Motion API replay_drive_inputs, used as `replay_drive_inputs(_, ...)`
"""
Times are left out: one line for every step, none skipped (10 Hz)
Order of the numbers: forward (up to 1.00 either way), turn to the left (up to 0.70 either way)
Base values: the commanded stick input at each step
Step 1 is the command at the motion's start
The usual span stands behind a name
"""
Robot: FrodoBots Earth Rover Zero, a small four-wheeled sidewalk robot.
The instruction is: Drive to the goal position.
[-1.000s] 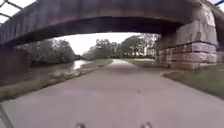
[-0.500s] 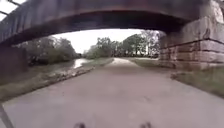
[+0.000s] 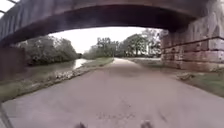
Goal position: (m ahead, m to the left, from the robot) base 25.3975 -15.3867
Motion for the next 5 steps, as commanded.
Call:
replay_drive_inputs(1.0,0.0)
replay_drive_inputs(1.0,0.0)
replay_drive_inputs(1.0,0.0)
replay_drive_inputs(1.0,0.0)
replay_drive_inputs(1.0,0.0)
